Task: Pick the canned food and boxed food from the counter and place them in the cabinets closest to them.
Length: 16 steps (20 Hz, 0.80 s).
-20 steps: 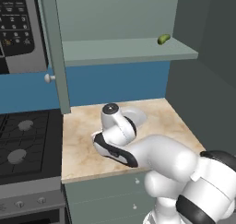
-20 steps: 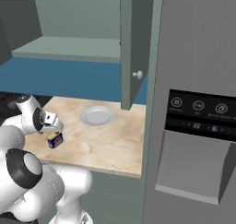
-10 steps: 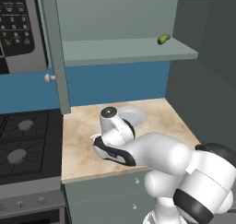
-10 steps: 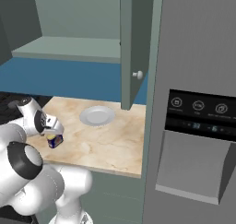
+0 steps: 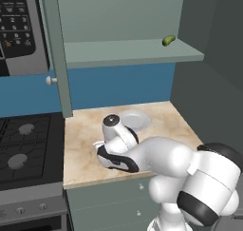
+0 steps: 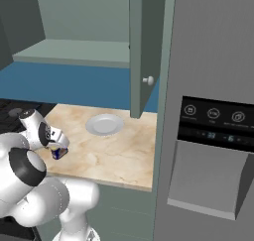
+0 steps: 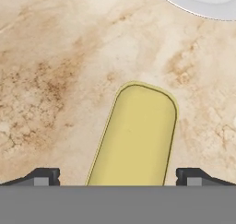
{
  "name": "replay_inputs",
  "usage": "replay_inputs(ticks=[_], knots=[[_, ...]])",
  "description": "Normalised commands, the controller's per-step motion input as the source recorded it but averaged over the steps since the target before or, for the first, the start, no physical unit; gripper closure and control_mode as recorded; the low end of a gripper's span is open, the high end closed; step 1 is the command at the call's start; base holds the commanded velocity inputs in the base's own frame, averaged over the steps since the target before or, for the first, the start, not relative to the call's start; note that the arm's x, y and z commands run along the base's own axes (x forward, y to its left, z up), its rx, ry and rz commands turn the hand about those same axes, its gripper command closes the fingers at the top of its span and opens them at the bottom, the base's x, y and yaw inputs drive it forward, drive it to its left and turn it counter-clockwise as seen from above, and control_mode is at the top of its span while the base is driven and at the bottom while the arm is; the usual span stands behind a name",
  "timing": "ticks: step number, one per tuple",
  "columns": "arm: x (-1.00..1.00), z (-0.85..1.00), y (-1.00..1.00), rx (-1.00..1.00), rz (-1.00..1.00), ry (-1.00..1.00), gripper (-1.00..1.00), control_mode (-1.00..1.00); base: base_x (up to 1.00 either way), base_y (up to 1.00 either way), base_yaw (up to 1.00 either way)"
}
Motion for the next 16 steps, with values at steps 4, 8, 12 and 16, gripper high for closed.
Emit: replay_inputs(ticks=[4,8,12,16], knots=[[0.05,-0.16,0.0,0.0,-0.03,-0.01,-1.0,-1.0,0.0,0.0,0.0],[0.06,-0.17,0.01,0.0,-0.02,-0.01,-1.0,-1.0,0.0,0.0,0.0],[0.04,-0.1,0.04,0.0,-0.01,0.0,1.0,-1.0,0.0,0.0,0.0],[0.0,0.0,0.0,0.0,0.0,0.0,1.0,-1.0,0.0,0.0,0.0]])
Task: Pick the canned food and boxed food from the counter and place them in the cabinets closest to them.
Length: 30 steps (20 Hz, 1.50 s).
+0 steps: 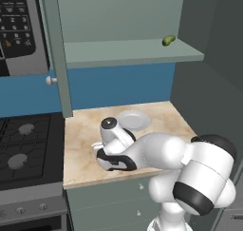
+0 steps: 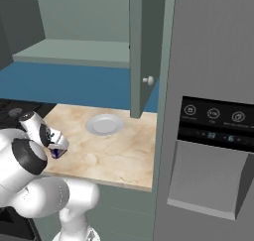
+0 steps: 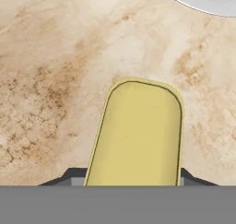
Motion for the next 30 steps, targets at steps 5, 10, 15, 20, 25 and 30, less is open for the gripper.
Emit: replay_inputs(ticks=[5,10,15,20,25,30], knots=[[0.0,0.08,-0.01,0.0,0.0,0.0,1.0,-1.0,0.0,0.0,0.0],[0.0,0.26,-0.04,0.0,0.0,0.0,1.0,-1.0,0.0,0.0,0.0],[-0.08,0.25,-0.14,0.0,0.0,0.0,1.0,-1.0,0.0,0.0,0.0],[-0.15,0.26,-0.19,0.0,-0.01,-0.01,1.0,-1.0,0.0,0.0,0.0],[-0.13,0.31,-0.16,0.0,-0.01,-0.03,1.0,-1.0,0.0,0.0,0.0],[-0.21,0.35,-0.18,0.0,0.0,-0.06,1.0,-1.0,0.0,0.0,0.0]])
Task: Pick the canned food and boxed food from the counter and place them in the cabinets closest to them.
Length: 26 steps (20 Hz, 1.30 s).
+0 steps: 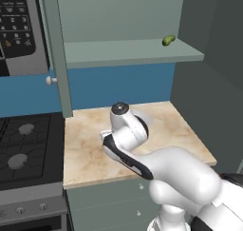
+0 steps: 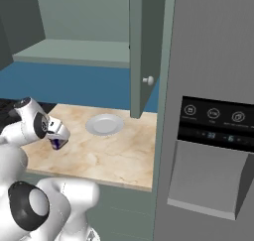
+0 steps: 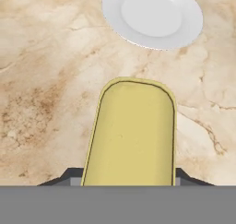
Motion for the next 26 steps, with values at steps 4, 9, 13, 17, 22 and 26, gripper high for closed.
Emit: replay_inputs(ticks=[4,9,13,17,22,26], knots=[[-0.31,0.41,-0.16,0.0,0.0,-0.09,1.0,-1.0,0.0,0.0,0.0],[-0.28,0.41,-0.16,0.0,0.0,-0.06,1.0,-1.0,0.0,0.0,0.0],[-0.24,0.45,-0.17,0.01,0.0,-0.02,1.0,-1.0,0.0,0.0,0.0],[-0.22,0.46,-0.16,0.0,0.0,0.0,1.0,-1.0,0.0,0.0,0.0],[-0.2,0.48,-0.14,0.0,0.0,0.0,1.0,-1.0,0.0,0.0,0.0],[-0.16,0.48,-0.13,0.0,0.0,0.0,1.0,-1.0,0.0,0.0,0.0]])
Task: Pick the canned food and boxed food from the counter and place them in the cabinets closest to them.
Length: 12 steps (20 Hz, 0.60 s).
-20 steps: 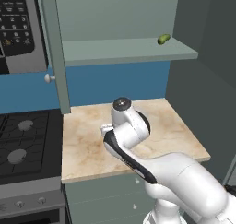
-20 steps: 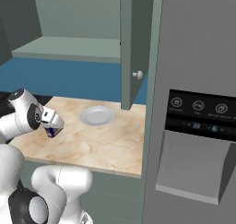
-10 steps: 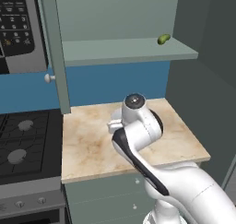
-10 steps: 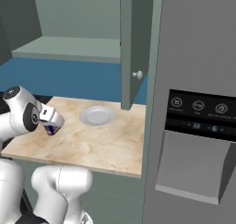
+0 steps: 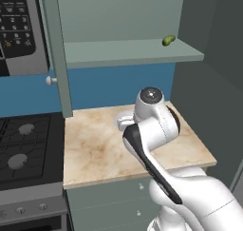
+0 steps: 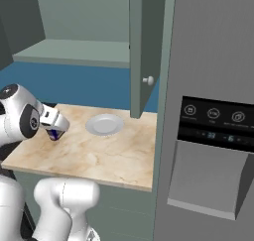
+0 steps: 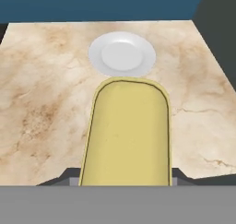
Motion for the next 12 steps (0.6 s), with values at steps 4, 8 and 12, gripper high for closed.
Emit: replay_inputs(ticks=[4,8,12], knots=[[-0.14,0.48,-0.14,0.0,0.01,0.0,1.0,-1.0,0.0,0.0,0.0],[-0.12,0.48,-0.12,0.0,0.01,0.0,1.0,-1.0,0.0,0.0,0.0],[-0.13,0.47,-0.16,0.0,0.01,0.0,1.0,-1.0,0.0,0.0,0.0]])
